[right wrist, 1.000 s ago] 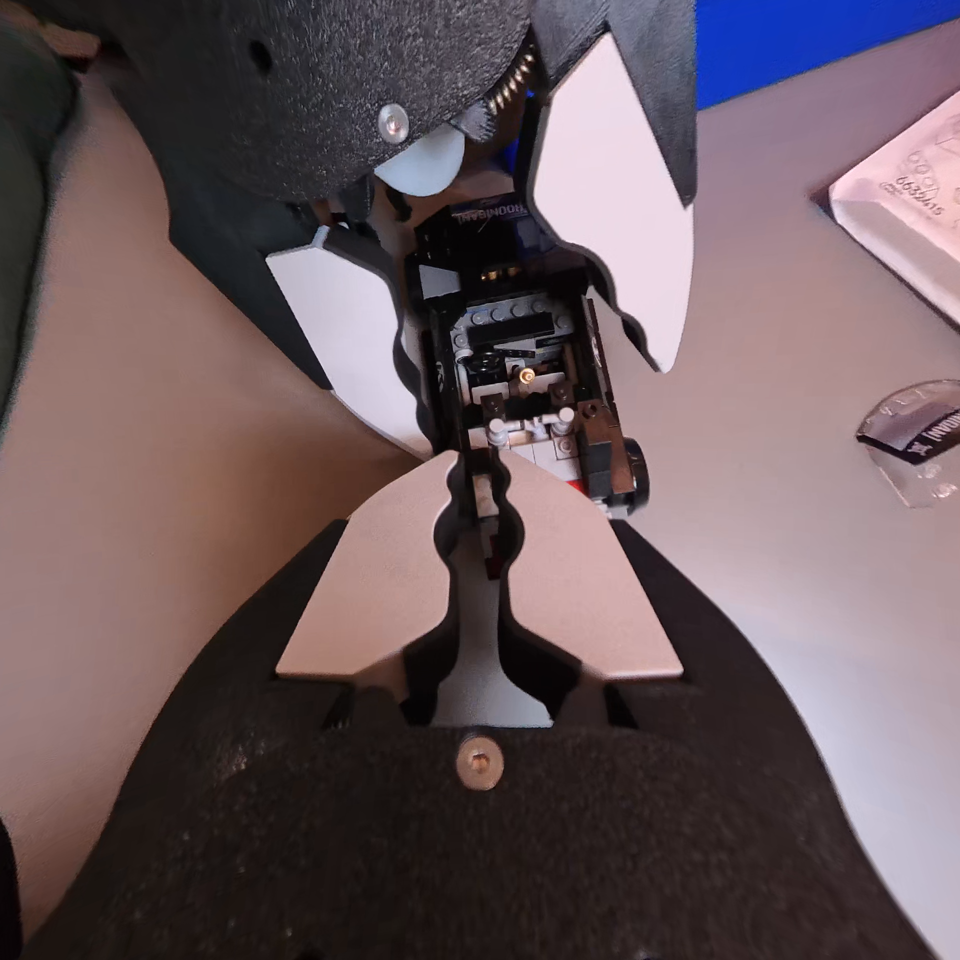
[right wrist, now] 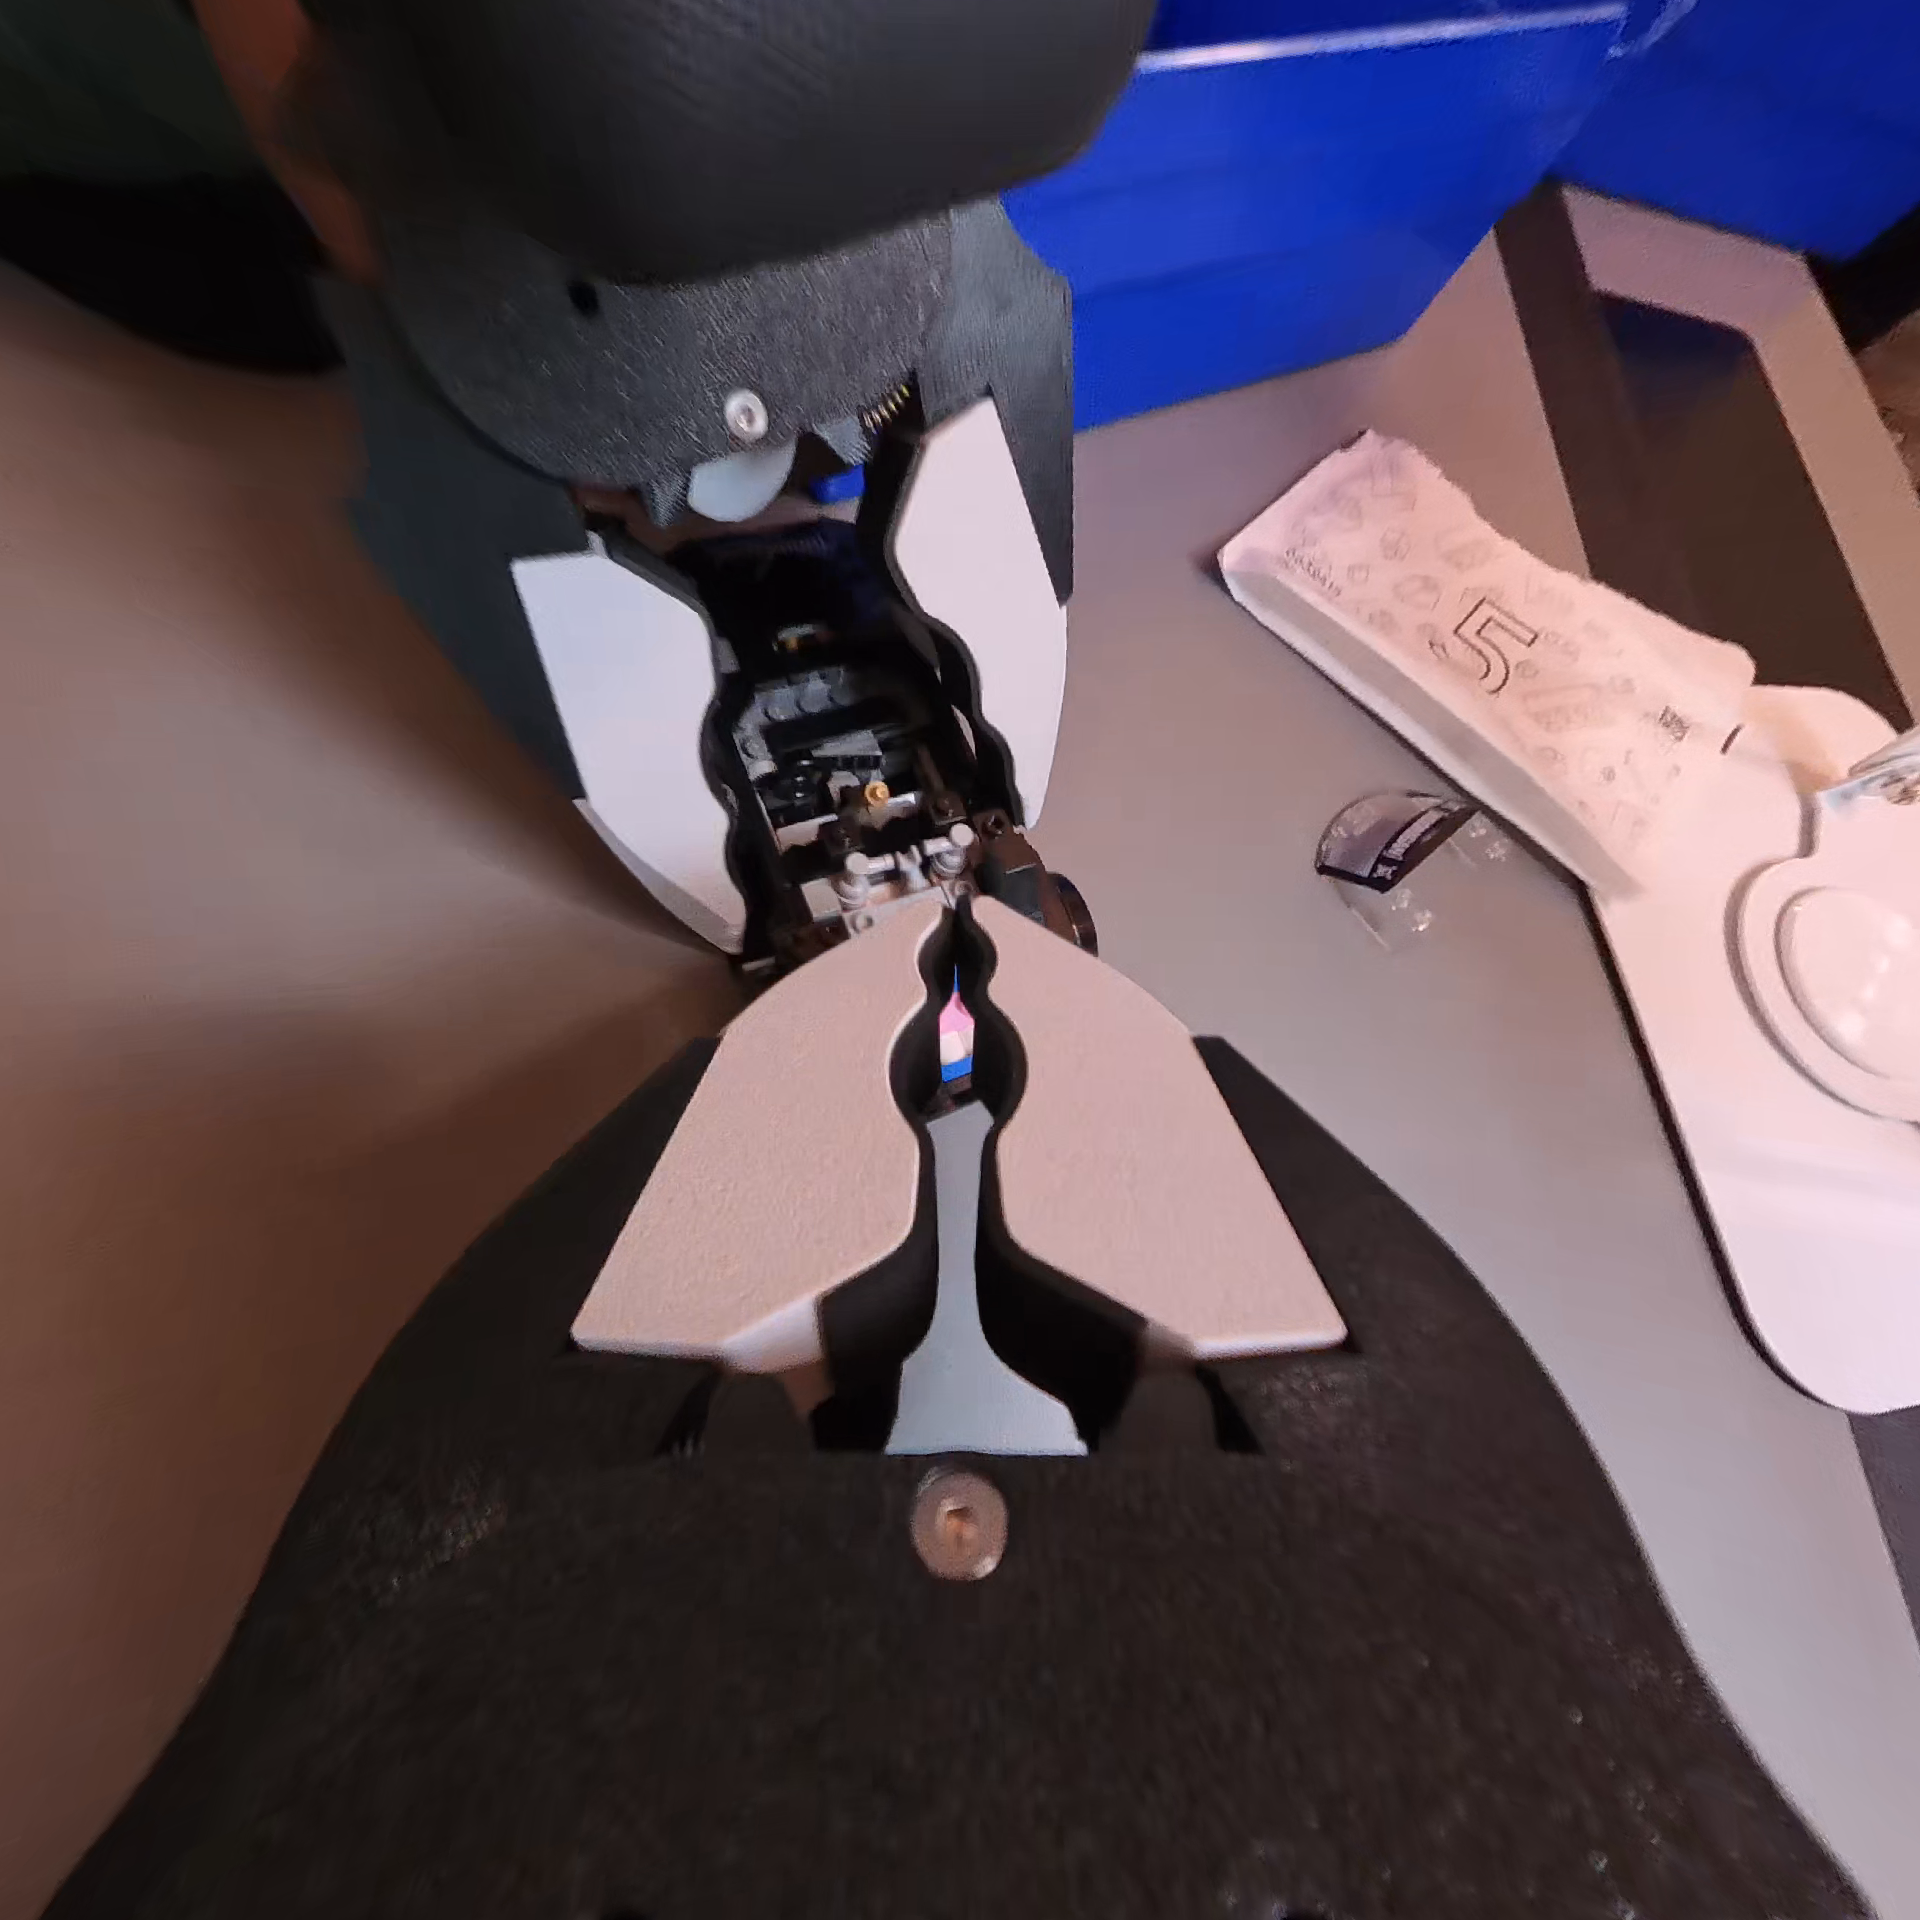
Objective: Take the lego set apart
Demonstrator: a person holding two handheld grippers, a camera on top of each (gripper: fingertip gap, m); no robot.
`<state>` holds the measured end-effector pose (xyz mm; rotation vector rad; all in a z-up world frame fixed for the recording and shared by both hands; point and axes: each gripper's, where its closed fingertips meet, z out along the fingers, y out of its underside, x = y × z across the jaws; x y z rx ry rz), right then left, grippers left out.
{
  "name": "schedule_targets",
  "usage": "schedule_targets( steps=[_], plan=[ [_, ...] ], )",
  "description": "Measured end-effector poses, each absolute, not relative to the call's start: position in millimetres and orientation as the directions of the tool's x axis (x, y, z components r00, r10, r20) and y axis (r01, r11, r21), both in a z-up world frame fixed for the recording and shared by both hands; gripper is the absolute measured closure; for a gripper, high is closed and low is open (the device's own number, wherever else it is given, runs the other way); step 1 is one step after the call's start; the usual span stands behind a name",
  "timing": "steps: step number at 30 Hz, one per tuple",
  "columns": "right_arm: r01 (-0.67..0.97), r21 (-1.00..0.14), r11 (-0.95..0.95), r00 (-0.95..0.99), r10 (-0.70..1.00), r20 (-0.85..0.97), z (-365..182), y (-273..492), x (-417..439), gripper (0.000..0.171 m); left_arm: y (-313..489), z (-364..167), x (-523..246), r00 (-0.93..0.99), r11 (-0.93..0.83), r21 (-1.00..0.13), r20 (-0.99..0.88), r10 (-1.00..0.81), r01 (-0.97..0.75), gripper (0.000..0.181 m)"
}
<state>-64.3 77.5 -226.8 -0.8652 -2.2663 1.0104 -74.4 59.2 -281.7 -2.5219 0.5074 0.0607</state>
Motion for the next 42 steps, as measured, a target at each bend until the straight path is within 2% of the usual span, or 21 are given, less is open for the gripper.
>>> schedule_targets(
  steps=[7,9,13,18,20,26,30,34,38,40,42],
  plan=[
    [0.363,-0.768,0.528,-0.684,0.71,0.165,-236,77,-61,0.171,60,-282,-74,0.93,-0.771,-0.522,-0.148,-0.337,-0.363,0.109],
    [0.402,-0.758,0.513,-0.677,0.724,0.131,-245,80,-63,0.16,61,-281,-74,0.93,-0.769,-0.527,-0.15,-0.335,-0.362,0.108],
    [0.444,-0.77,0.459,-0.673,0.738,0.051,-251,78,-69,0.154,61,-281,-73,0.933,-0.766,-0.538,-0.137,-0.333,-0.352,0.108],
    [0.541,-0.744,0.393,-0.655,0.751,-0.08,-258,74,-74,0.156,61,-281,-73,0.933,-0.764,-0.54,-0.14,-0.332,-0.353,0.109],
    [0.552,-0.729,0.404,-0.646,0.761,-0.068,-261,75,-75,0.161,61,-281,-74,0.933,-0.764,-0.541,-0.139,-0.332,-0.352,0.109],
    [0.56,-0.726,0.399,-0.635,0.77,-0.067,-261,75,-75,0.162,61,-280,-74,0.933,-0.761,-0.545,-0.141,-0.332,-0.353,0.109],
    [0.538,-0.753,0.379,-0.629,0.775,-0.059,-258,74,-74,0.162,61,-277,-73,0.942,-0.754,-0.572,-0.119,-0.313,-0.323,0.106],
    [0.496,-0.815,0.3,-0.615,0.784,-0.086,-239,73,-69,0.162,61,-250,-66,0.946,-0.699,-0.647,-0.118,-0.303,-0.305,0.103],
    [0.369,-0.902,0.224,-0.618,0.784,-0.058,-199,64,-60,0.162,52,-202,-53,0.939,-0.55,-0.78,-0.139,-0.315,-0.3,0.118],
    [0.259,-0.941,0.216,-0.616,0.787,0.011,-176,57,-52,0.162,42,-183,-41,0.941,-0.485,-0.853,-0.019,-0.339,-0.192,0.126],
    [0.158,-0.943,0.292,-0.593,0.792,0.146,-162,49,-42,0.162,30,-163,-28,0.901,-0.441,-0.897,0.213,-0.379,0.026,0.135]
  ],
)
